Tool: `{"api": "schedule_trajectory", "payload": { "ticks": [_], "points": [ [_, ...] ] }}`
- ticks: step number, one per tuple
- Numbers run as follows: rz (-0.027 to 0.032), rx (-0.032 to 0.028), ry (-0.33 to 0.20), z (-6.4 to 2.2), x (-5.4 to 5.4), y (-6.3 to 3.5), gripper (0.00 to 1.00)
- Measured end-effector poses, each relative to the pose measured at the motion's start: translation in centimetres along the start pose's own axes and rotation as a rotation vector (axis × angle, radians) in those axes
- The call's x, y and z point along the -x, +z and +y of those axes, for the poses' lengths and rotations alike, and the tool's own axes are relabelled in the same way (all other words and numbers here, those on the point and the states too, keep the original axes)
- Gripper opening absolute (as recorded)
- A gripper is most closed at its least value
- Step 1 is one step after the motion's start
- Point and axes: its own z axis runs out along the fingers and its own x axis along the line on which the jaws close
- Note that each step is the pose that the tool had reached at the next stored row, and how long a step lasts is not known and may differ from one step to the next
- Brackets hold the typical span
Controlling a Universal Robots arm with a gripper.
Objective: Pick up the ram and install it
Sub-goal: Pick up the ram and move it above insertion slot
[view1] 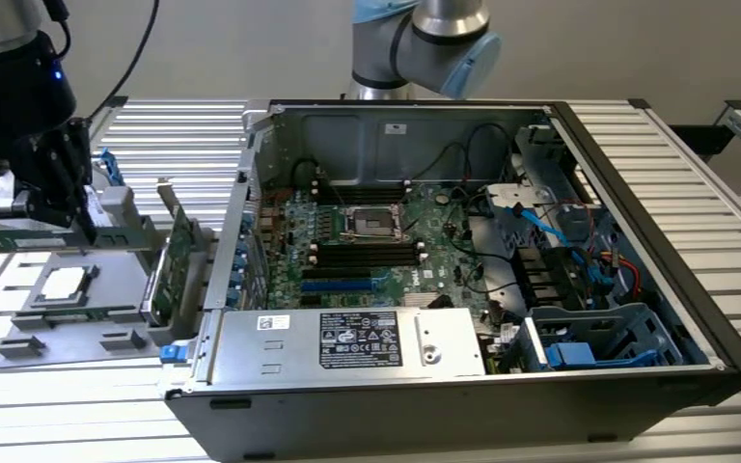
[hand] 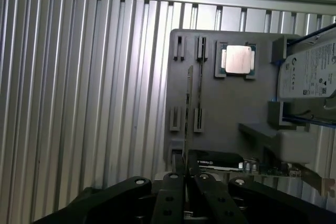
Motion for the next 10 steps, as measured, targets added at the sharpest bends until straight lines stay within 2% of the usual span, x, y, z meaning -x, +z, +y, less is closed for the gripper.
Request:
{"api": "schedule_trajectory", "payload": {
  "ticks": [10],
  "points": [
    [-0.0001, -0.0002, 0.0, -3.81, 0.1, -2.42, 0.14]
  ]
}}
